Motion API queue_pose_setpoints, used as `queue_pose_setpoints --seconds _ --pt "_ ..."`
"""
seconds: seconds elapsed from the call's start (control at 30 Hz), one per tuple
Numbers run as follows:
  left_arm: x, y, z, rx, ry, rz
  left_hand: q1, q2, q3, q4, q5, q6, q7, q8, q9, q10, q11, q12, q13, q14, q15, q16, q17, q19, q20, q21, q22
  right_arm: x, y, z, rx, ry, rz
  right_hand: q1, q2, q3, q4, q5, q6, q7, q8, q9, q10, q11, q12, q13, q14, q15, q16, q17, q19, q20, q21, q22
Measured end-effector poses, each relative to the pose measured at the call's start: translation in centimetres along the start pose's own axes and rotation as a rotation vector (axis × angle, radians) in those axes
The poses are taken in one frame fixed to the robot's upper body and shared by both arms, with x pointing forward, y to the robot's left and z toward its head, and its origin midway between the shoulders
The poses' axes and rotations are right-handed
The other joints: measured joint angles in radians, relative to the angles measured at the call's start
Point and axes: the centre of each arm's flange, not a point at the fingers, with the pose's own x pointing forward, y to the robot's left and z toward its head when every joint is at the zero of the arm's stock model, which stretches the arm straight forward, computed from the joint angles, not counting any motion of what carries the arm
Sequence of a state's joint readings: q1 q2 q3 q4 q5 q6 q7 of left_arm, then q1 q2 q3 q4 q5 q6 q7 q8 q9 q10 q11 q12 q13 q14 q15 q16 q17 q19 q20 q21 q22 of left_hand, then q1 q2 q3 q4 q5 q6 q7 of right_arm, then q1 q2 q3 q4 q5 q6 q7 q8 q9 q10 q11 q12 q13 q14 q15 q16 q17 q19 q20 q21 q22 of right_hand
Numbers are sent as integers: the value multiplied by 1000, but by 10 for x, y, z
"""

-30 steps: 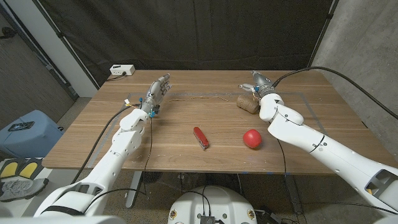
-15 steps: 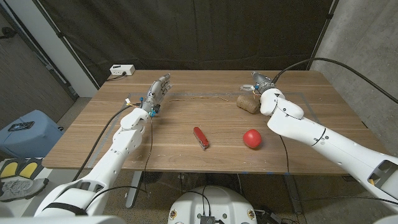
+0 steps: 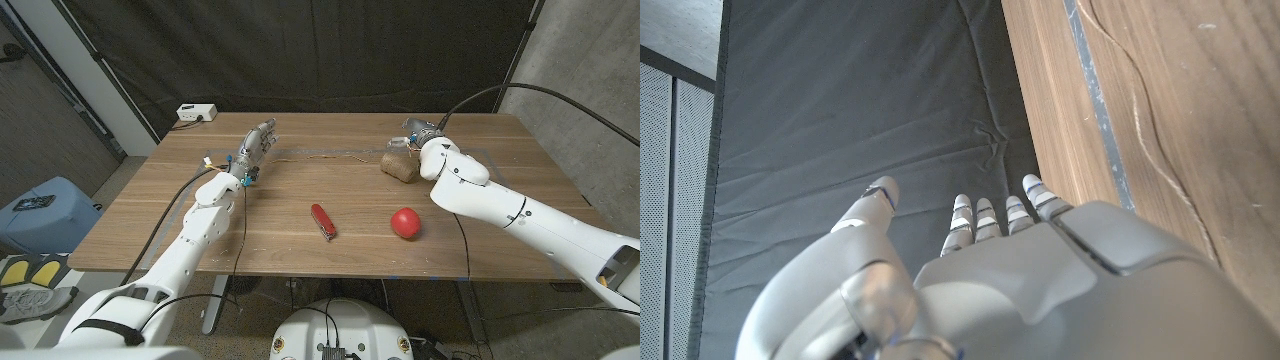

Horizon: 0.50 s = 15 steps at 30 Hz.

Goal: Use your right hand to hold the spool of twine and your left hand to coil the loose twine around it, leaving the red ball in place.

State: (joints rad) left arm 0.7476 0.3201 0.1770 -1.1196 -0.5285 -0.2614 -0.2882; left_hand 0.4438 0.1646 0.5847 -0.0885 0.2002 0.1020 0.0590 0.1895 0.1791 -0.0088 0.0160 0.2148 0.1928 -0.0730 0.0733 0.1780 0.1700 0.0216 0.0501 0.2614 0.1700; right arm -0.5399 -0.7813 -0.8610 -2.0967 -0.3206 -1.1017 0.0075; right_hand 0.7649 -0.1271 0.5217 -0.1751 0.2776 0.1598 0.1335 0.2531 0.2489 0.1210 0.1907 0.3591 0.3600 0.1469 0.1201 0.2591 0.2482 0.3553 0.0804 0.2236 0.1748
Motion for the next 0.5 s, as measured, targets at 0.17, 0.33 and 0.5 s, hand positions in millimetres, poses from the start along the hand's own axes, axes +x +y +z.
queue_pose_setpoints --seconds 0.17,0.33,0.5 --pt "3 1 -1 -6 2 -5 0 0 0 0 0 0 0 0 0 0 0 0 0 0 0 0 0 4 -4 -3 0 2 0 2 -25 2 18 0 0 -4 4 0 16 -1 7 5 0 0 3 5 0 0 0 5 2 -2 0 0" --pt "6 3 -2 -11 7 -2 0 0 -3 -3 0 0 0 0 0 0 0 0 0 0 0 0 0 4 -4 -6 0 4 0 3 -45 4 41 0 0 -6 11 0 21 4 10 5 0 0 4 9 -2 -2 0 9 2 -2 -6 0" --pt "9 4 -4 -14 10 -6 0 0 -3 -3 0 0 0 0 0 0 0 0 0 0 0 0 0 4 -4 -7 0 10 0 2 -77 11 61 -4 -4 -10 15 0 21 4 9 5 0 0 4 11 -5 -2 0 11 -1 -4 -6 0"
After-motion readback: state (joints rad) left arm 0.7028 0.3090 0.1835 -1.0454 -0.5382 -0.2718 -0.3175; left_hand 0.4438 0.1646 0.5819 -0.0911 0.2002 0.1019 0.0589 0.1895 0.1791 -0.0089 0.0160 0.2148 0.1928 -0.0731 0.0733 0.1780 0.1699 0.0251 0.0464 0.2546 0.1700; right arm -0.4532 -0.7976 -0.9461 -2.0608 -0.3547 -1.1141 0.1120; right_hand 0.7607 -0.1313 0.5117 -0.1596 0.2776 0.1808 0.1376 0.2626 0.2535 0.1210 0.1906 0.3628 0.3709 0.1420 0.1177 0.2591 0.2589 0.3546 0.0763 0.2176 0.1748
